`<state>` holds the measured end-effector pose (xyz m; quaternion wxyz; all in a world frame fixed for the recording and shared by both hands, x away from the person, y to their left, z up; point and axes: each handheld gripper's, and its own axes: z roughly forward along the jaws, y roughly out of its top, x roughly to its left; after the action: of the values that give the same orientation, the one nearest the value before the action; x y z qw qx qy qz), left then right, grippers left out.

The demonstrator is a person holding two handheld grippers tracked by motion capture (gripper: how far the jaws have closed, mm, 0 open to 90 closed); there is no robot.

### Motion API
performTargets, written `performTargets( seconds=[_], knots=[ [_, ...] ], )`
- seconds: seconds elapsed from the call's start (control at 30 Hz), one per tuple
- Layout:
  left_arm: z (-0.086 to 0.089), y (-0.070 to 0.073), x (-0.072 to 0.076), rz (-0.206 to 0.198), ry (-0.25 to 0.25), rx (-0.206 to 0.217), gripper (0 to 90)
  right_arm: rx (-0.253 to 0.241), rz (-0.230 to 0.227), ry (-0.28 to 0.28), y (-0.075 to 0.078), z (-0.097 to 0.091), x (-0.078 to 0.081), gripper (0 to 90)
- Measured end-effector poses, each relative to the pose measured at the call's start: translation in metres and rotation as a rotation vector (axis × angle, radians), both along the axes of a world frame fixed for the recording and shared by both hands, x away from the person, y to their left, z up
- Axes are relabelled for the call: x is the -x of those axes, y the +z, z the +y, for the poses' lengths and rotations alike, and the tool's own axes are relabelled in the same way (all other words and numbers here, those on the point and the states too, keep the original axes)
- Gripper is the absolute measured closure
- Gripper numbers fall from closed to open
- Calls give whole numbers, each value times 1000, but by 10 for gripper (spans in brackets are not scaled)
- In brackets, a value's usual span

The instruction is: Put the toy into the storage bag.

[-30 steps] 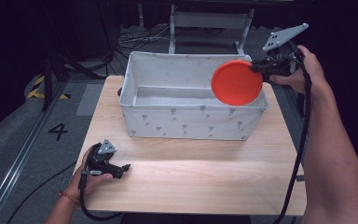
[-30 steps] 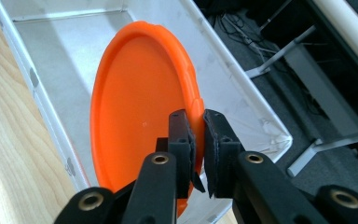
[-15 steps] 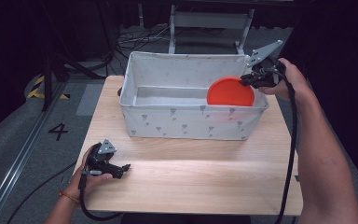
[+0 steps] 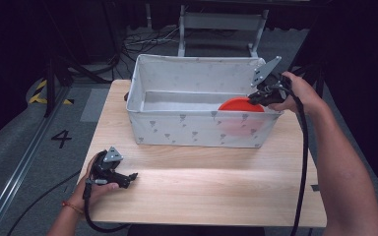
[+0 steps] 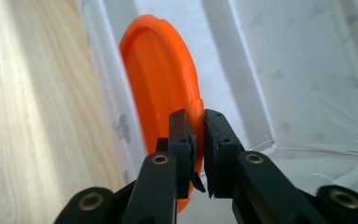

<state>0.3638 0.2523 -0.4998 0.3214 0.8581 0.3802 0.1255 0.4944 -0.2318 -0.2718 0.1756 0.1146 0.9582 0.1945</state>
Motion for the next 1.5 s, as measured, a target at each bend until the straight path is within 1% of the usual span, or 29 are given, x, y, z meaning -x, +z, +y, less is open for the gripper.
performTargets(
  seconds=[0.03, 0.17, 0.23, 0.3, 0.37, 0.43, 0.53, 0.6, 0.67, 0.9, 0.97, 1.07, 1.1, 1.13, 1.23, 1.27, 1.33, 1.43, 1.5],
  knots=[
    [0, 0, 0, -2, -2, 0, 4, 0, 0, 0, 0, 0, 0, 823],
    [0, 0, 0, -1, -3, 1, 4, 51, 47, 7, -7, 1, -1, 823],
    [0, 0, 0, -1, -2, 0, 4, 59, 49, 8, -8, 1, -1, 822],
    [0, 0, 0, -1, -2, 0, 3, 85, 82, 23, -11, 2, -3, 820],
    [0, 0, 0, -1, -3, 1, 3, 94, 91, 23, -12, 2, -3, 820],
    [0, 0, 0, 0, -3, 1, 3, 122, 113, 26, -13, 4, -6, 819],
    [0, 0, 0, 0, -3, 1, 3, 151, 134, 35, -14, 5, -10, 817],
    [0, 0, 0, 0, -3, 1, 3, 166, 154, 21, -16, 7, -14, 816],
    [0, 0, 0, -1, -3, 1, 3, 178, 159, 22, -17, 9, -16, 816],
    [0, 0, -1, -1, -6, 0, 3, 205, 185, 13, -20, 12, -21, 814],
    [0, 0, -1, -1, -6, 1, 3, 198, 188, 13, -20, 11, -23, 814],
    [0, 0, -1, 0, -6, 1, 3, 173, 201, 14, -19, 8, -25, 814],
    [0, 0, -1, 0, -6, 1, 3, 173, 201, 14, -19, 8, -25, 814],
    [0, 0, -1, -4, -8, -2, 3, 168, 198, -1, -20, 6, -28, 816],
    [0, 0, -1, 2, -11, -1, 2, 175, 206, -10, -21, 5, -31, 816],
    [0, 0, -1, 2, -12, -1, 2, 173, 197, -24, -22, 5, -33, 816],
    [0, 0, -1, 2, -12, -1, 2, 166, 210, -21, -23, 5, -35, 815],
    [0, 0, -1, 2, -12, -2, 3, 174, 218, -21, -25, 7, -37, 814],
    [0, 0, -1, 2, -12, -2, 2, 195, 223, -27, -27, 9, -38, 814]
  ],
)
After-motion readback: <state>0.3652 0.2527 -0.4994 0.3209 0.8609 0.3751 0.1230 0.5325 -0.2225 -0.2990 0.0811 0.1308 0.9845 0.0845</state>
